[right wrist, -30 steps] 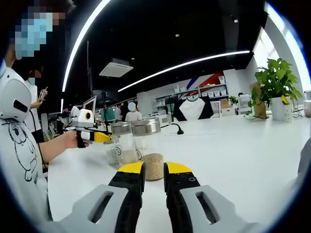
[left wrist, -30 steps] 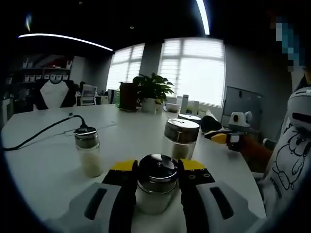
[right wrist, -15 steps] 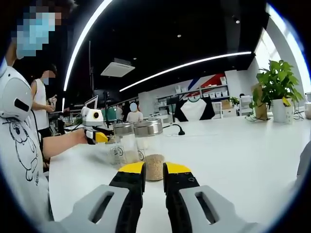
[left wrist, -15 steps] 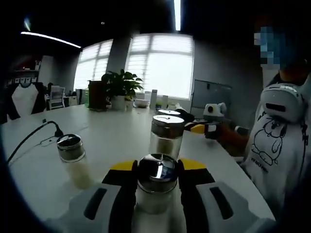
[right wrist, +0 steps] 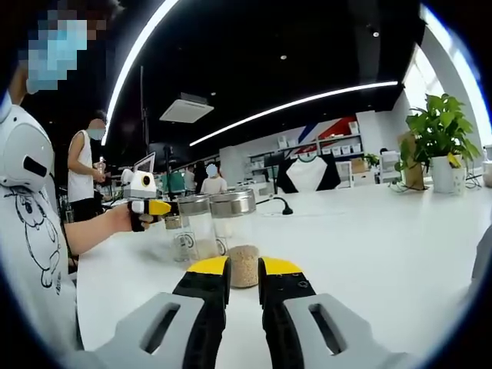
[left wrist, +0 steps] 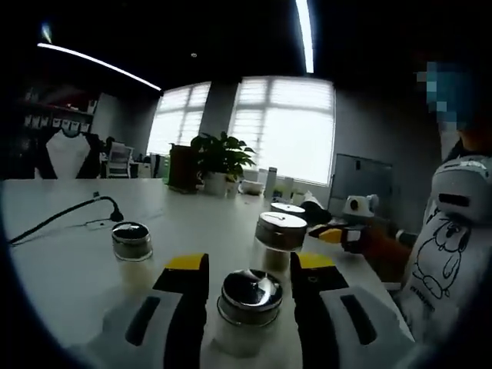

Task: Rotate the seasoning bottle until the label or dispensing opening points toward the visible target arrow and the bottle remains upright within the marked orientation range

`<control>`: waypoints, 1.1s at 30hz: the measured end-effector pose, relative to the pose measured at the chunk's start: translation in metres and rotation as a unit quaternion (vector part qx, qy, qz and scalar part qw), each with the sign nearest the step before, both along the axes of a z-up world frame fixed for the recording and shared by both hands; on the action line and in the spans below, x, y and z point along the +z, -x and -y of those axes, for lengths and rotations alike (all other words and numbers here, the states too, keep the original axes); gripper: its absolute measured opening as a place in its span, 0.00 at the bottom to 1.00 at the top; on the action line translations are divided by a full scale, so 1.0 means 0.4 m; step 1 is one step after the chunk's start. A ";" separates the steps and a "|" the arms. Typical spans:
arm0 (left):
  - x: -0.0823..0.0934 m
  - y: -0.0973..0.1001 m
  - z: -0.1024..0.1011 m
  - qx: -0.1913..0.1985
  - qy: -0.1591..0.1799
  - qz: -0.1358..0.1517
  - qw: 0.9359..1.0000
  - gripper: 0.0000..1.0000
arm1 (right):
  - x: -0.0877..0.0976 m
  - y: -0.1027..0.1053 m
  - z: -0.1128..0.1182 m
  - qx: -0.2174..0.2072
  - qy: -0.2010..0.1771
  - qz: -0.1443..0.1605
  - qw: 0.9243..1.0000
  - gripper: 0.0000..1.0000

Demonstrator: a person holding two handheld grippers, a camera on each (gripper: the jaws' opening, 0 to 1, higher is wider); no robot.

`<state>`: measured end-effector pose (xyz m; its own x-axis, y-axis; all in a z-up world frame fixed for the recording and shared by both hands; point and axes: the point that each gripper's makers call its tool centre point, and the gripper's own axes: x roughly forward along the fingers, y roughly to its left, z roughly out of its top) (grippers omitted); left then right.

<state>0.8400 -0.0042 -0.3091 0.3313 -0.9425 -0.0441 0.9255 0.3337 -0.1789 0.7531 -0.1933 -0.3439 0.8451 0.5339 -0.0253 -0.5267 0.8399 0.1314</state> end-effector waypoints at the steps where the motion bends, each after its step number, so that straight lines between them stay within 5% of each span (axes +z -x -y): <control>1: 0.009 -0.005 0.000 0.017 0.003 0.006 1.000 0.46 | -0.001 -0.001 0.000 -0.001 -0.001 -0.001 1.000 0.12; 7: 0.002 0.000 -0.007 0.074 -0.018 0.000 0.997 0.45 | -0.007 0.000 -0.001 -0.003 -0.005 -0.003 1.000 0.12; 15: -0.022 0.009 -0.016 0.118 -0.064 0.043 0.990 0.44 | -0.008 -0.002 -0.001 -0.003 -0.006 -0.003 1.000 0.12; 17: -0.022 0.009 -0.018 0.119 -0.078 0.062 0.988 0.44 | -0.007 -0.001 -0.001 -0.003 -0.006 -0.002 1.000 0.12; 33: -0.037 0.007 -0.013 0.082 -0.088 0.054 0.991 0.34 | -0.010 0.005 0.009 -0.007 -0.007 -0.003 1.000 0.12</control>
<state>0.8372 0.0009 -0.3238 0.4905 -0.8567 -0.1597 0.8673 0.4977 -0.0064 0.7511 -0.1967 -0.3478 0.8524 0.5223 -0.0240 -0.5138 0.8453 0.1463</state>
